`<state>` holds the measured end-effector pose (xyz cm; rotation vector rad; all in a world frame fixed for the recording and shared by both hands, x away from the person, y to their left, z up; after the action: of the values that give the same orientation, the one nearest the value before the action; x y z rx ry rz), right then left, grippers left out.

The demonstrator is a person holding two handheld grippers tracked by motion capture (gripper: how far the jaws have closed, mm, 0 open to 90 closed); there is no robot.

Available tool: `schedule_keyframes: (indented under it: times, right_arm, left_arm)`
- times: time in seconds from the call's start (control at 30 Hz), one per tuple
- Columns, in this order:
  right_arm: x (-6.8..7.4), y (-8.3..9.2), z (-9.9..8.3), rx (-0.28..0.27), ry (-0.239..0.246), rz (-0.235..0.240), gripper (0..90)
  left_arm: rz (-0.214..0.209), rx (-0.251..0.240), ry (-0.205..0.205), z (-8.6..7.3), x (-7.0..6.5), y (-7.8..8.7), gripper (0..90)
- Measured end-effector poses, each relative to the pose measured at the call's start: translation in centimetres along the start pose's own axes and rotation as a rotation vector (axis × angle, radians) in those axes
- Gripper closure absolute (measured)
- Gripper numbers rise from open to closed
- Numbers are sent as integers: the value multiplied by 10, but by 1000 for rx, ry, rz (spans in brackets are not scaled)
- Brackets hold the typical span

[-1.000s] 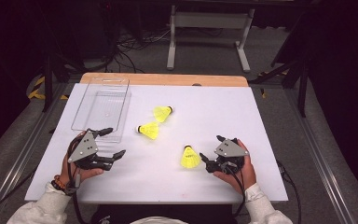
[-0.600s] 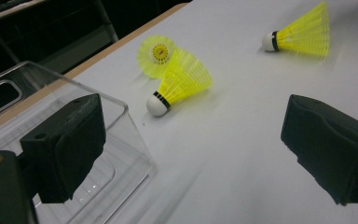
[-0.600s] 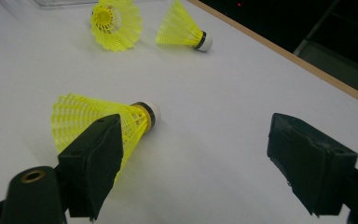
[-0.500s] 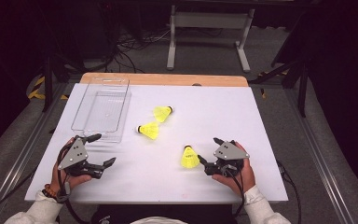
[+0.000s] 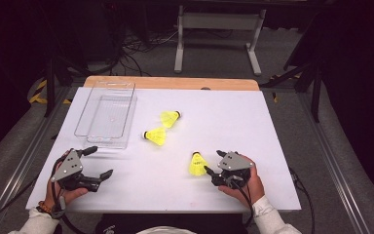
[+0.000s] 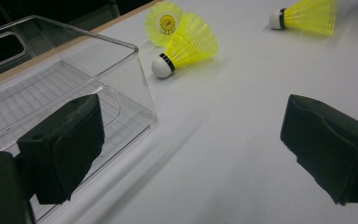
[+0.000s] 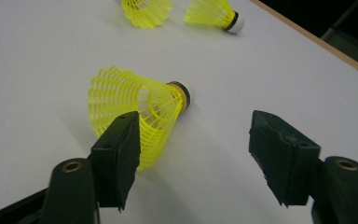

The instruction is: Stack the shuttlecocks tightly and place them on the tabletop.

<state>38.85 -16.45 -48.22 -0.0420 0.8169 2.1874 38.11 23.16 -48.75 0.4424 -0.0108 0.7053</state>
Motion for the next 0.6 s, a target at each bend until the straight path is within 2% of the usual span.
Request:
schedule_keyframes:
  times: [0.07, 0.2, 0.47, 0.6]
  right_arm:
    - [2, -3, -2, 18, -1, 18, 415]
    - [4, -8, -3, 32, 2, 29, 457]
    - [6, -17, -3, 51, 6, 13, 595]
    - [7, -20, -2, 53, 13, -3, 691]
  left_arm:
    - [-7, 7, -5, -1, -1, -1, 72]
    - [-13, 19, -10, -2, -2, -4, 71]
    - [-22, 29, -9, -3, -1, -7, 71]
    - [-30, 31, -8, -3, -2, -8, 72]
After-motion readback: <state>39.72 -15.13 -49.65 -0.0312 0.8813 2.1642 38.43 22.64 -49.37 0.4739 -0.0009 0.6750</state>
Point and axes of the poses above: each handheld gripper's, and its own axes: y roughly backward along the jaws, z roughly out of its top, x roughly to its left, the point moved 7 cm from there along -y, roughly forward along the jaws, and after that the axes turned 1 degree about x, right-handed, at the moved point
